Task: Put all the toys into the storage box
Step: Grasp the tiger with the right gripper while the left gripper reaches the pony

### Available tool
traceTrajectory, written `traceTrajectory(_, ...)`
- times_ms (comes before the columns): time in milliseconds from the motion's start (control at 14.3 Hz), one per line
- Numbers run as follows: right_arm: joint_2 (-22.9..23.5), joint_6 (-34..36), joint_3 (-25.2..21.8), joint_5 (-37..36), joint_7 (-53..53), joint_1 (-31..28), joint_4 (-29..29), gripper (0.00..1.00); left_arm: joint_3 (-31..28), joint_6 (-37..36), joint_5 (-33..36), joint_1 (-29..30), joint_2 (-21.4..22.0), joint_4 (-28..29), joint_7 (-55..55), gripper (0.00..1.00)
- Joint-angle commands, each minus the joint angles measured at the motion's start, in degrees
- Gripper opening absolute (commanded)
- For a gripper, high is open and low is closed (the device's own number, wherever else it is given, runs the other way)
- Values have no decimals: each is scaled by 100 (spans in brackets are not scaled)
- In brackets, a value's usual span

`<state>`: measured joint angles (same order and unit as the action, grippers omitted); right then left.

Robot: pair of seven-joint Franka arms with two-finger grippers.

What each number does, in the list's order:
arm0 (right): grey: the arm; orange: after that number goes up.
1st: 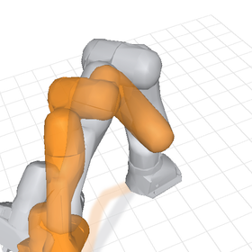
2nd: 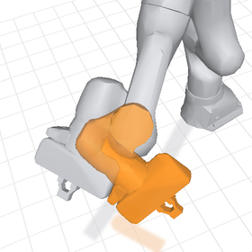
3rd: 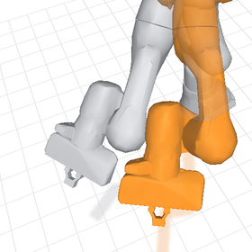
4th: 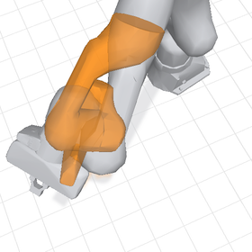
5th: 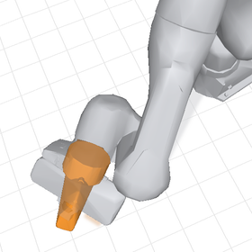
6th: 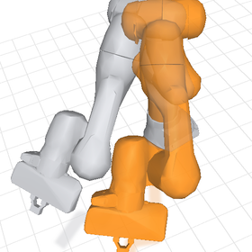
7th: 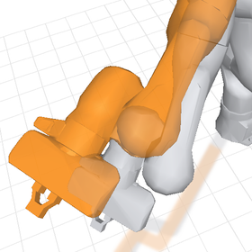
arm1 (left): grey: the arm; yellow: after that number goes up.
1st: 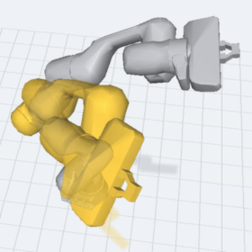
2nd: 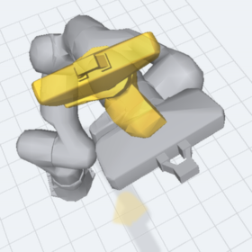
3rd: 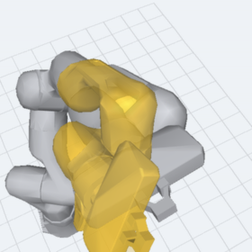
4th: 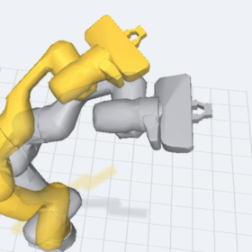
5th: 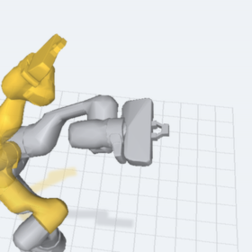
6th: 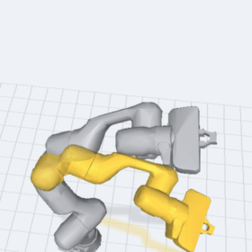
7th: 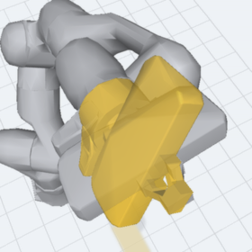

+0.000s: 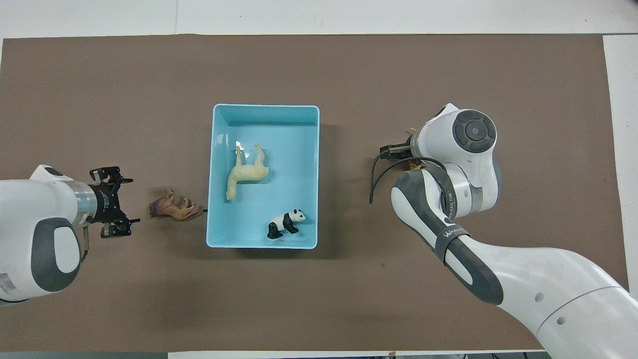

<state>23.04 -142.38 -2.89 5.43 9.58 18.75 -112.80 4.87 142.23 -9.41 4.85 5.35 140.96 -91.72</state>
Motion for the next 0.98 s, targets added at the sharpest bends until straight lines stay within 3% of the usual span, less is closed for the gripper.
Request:
traceTrajectory(0,-97,-79,34,-77,-35,-29,-163,76,5,507,-17,-194,-16,379,-924,100)
traceTrajectory(140,-106,-70,43,-59,122,-12,-145,12,5,516,-17,-230,1,485,-1258,100)
traceTrajectory(209,-106,-70,43,-59,262,32,-137,0,5,516,-17,-256,1,494,-1452,100)
traceTrajectory(488,-203,349,34,-59,396,15,55,0,14,753,-17,-371,-17,564,-1612,100)
traceTrajectory(767,-291,2009,52,64,509,-38,1450,0,14,1070,-17,-494,-43,749,-1621,100)
traceTrajectory(907,-291,2285,78,544,1078,49,2014,0,14,1175,-17,-502,-148,758,-1621,99)
